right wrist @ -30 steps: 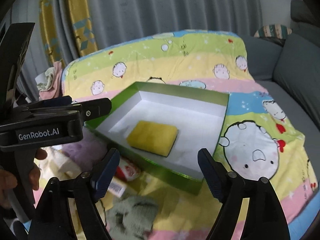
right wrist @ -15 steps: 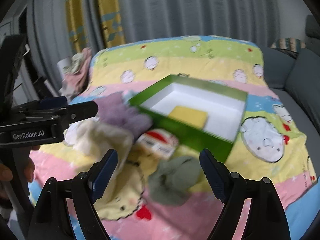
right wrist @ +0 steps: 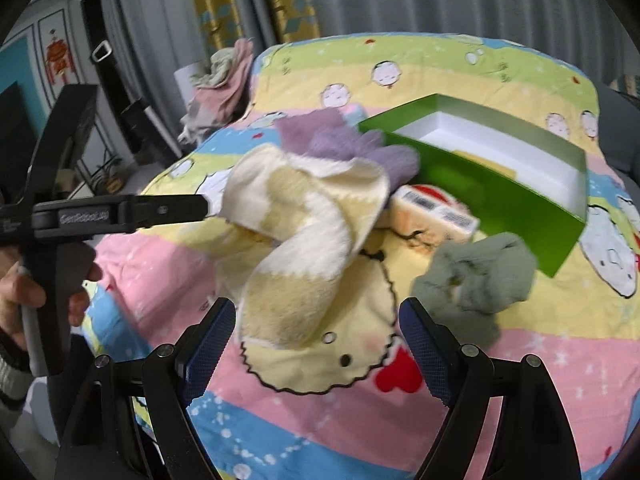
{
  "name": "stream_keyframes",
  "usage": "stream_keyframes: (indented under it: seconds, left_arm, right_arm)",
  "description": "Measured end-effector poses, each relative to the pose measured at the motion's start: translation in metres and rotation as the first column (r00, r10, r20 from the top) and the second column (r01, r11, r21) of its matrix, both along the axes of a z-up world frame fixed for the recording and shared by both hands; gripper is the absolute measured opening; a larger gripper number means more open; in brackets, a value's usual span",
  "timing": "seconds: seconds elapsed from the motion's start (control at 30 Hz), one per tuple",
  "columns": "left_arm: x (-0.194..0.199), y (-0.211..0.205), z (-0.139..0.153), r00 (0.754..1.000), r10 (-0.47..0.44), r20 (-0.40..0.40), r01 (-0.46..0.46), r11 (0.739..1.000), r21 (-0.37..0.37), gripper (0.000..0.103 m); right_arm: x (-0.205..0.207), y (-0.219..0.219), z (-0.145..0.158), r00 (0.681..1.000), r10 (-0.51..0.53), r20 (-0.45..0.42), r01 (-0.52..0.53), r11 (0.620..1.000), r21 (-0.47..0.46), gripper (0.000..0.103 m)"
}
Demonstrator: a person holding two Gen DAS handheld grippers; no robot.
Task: Organize soft objects
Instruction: 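Move the right gripper to the cream-and-olive towel and close on it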
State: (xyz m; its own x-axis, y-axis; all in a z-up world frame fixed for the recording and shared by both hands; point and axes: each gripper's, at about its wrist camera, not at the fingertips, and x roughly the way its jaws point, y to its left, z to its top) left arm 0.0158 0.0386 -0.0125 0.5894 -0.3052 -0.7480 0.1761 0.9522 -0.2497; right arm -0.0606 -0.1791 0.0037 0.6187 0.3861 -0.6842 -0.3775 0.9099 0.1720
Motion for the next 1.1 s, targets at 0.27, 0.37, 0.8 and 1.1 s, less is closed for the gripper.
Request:
stream_keyframes:
  seconds: [0.27, 0.37, 0.8, 1.1]
  left_arm:
    - [0.007, -0.011, -0.006, 0.999, -0.019, 0.032, 0.019, 1.000, -0.002, 0.102]
    - [0.014, -0.012, -0.006, 0.998, -0.034, 0.062, 0.034, 0.999, 0.007, 0.102]
    - [0.050, 0.006, -0.015, 0.993, -0.088, 0.073, 0.096, 0.988, -0.117, 0.079]
    - [0.063, 0.005, -0.028, 0.995, -0.097, -0.003, 0.095, 0.979, -0.179, 0.048]
  right_arm:
    - [0.010, 0.009, -0.015, 0.999, 0.027, -0.032, -0.026, 0.999, 0.019, 0.085]
    - [0.017, 0.012, -0.016, 0.999, 0.034, -0.035, -0.033, 0.999, 0.026, 0.085]
    - [0.044, 0.025, -0.026, 0.997, 0.059, -0.047, -0.055, 0.996, 0.072, 0.085]
    - [0.058, 0.023, -0.036, 0.994, 0.045, -0.097, -0.035, 0.993, 0.109, 0.072]
